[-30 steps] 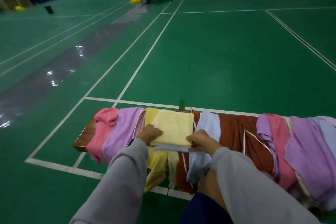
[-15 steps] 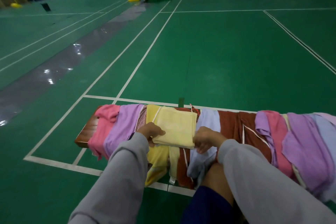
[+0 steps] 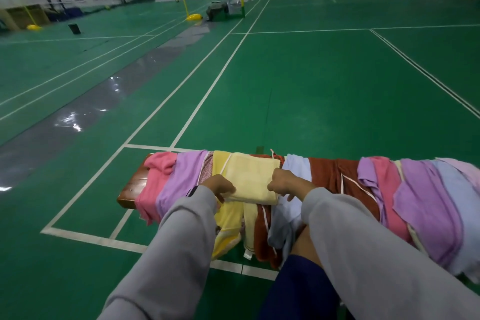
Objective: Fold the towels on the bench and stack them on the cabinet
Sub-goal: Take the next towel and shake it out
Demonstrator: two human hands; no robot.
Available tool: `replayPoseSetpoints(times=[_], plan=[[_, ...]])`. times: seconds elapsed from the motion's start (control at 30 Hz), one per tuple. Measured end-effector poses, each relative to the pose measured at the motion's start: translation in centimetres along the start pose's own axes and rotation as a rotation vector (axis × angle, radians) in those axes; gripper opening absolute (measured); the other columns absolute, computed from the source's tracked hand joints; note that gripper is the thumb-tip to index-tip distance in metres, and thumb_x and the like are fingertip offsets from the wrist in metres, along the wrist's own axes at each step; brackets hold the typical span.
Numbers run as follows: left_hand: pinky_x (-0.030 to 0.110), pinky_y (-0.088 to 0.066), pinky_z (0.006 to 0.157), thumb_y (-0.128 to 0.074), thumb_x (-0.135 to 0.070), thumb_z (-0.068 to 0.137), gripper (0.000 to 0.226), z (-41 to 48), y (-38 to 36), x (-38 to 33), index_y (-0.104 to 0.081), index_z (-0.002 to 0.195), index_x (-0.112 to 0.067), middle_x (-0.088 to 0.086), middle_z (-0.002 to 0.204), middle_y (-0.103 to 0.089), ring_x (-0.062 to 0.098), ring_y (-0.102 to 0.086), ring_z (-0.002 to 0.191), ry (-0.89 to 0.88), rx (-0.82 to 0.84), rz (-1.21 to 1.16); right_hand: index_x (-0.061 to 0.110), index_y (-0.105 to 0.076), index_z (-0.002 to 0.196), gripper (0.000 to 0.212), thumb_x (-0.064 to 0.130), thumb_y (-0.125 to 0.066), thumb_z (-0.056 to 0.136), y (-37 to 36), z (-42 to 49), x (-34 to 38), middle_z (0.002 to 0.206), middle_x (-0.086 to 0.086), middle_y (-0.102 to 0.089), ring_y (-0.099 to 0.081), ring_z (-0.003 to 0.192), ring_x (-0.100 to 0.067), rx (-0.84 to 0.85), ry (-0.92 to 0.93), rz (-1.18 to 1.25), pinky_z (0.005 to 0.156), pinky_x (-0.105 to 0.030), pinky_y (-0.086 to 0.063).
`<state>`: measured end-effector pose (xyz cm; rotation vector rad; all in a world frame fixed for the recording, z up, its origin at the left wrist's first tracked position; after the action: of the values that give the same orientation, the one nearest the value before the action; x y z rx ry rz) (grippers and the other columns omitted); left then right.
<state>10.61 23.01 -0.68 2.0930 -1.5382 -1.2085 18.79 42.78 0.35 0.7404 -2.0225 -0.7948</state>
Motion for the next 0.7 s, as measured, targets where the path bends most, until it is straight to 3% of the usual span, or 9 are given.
replayPoseSetpoints(times=[0.07,0.13,0.2,0.27,0.33,0.4,0.5,0.63,0.7], plan=[[0.048,-0.059,0.091,-0.064,-0.028,0.1,0.062,0.2,0.4,0.4,-0.038,0.148,0.004,0.023,0.138,-0.058,0.03,-0.071,0.082,-0.002,-0.009,-0.031,0.003,-0.054,0.119,0.025,0.008,-0.051,0.095,0.1,0.2,0.2,0.101,-0.012,-0.058,-0.059,0.085,-0.025,-0.023,0.013,-0.033,0.082,-0.043,-0.06],[0.048,-0.061,0.082,-0.065,-0.028,0.1,0.066,-0.1,0.9,0.7,-0.036,0.15,0.003,0.024,0.131,-0.061,0.031,-0.069,0.078,0.002,-0.025,-0.036,0.003,-0.053,0.122,0.027,0.008,-0.05,0.095,0.2,0.5,0.5,0.107,-0.013,-0.061,-0.058,0.087,-0.024,-0.037,0.024,-0.062,0.084,-0.042,-0.059],[0.044,-0.059,0.067,-0.063,-0.027,0.101,0.064,-0.6,1.5,1.0,-0.035,0.151,0.003,0.024,0.126,-0.061,0.028,-0.065,0.07,0.004,-0.041,-0.032,0.003,-0.053,0.124,0.029,0.008,-0.049,0.096,0.2,0.7,1.1,0.116,-0.014,-0.062,-0.058,0.091,-0.025,-0.044,0.052,-0.098,0.073,-0.037,-0.057],[0.04,-0.055,0.062,-0.059,-0.022,0.103,0.055,-0.6,2.1,1.4,-0.039,0.146,0.006,0.024,0.125,-0.06,0.03,-0.07,0.079,-0.003,-0.047,-0.019,0.003,-0.051,0.125,0.029,0.009,-0.049,0.097,0.2,1.0,1.9,0.115,-0.012,-0.059,-0.055,0.091,-0.025,-0.042,0.084,-0.132,0.058,-0.028,-0.047],[0.039,-0.057,0.068,-0.056,-0.016,0.101,0.045,0.2,3.1,2.2,-0.048,0.137,0.009,0.026,0.125,-0.065,0.036,-0.073,0.095,0.001,-0.075,0.007,0.003,-0.051,0.125,0.029,0.011,-0.049,0.097,0.1,1.8,2.6,0.109,-0.01,-0.056,-0.053,0.088,-0.024,-0.045,0.124,-0.15,0.057,-0.027,-0.042],[0.041,-0.06,0.077,-0.053,-0.012,0.095,0.036,1.3,4.3,3.4,-0.058,0.126,0.008,0.024,0.117,-0.069,0.034,-0.073,0.094,0.019,-0.109,0.034,0.003,-0.05,0.126,0.032,0.012,-0.049,0.095,-0.1,2.9,3.3,0.107,-0.01,-0.056,-0.053,0.088,-0.024,-0.051,0.152,-0.149,0.058,-0.028,-0.039],[0.037,-0.058,0.082,-0.052,-0.011,0.094,0.013,2.7,6.7,5.0,-0.059,0.102,-0.005,0.019,0.115,-0.068,0.032,-0.07,0.1,0.049,-0.223,0.131,0.004,-0.048,0.129,0.036,0.012,-0.049,0.094,-0.6,4.6,4.5,0.122,-0.014,-0.058,-0.055,0.099,-0.028,-0.065,0.199,-0.193,0.068,-0.033,-0.041],[0.034,-0.055,0.091,-0.051,-0.016,0.098,0.02,5.0,9.4,6.6,-0.062,0.112,-0.007,0.015,0.119,-0.067,0.031,-0.066,0.108,0.082,-0.334,0.227,0.009,-0.045,0.135,0.04,0.014,-0.049,0.096,-1.6,6.9,6.1,0.135,-0.015,-0.049,-0.051,0.118,-0.036,-0.099,0.302,-0.325,0.088,-0.042,-0.046],[0.035,-0.053,0.097,-0.048,-0.017,0.1,0.028,6.8,10.8,7.7,-0.062,0.121,-0.006,0.013,0.121,-0.066,0.029,-0.064,0.109,0.093,-0.391,0.264,0.01,-0.043,0.138,0.042,0.014,-0.048,0.097,-2.1,8.1,6.7,0.137,-0.015,-0.046,-0.049,0.121,-0.036,-0.09,0.346,-0.38,0.09,-0.043,-0.044]])
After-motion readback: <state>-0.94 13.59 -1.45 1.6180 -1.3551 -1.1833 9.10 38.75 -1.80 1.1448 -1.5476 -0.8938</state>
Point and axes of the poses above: each hand's wrist, its own z-axis towards the middle knuckle, its own y-axis out of the back of the hand, x = y × z, the point moved 7 cm from there along z, towards the middle knuckle
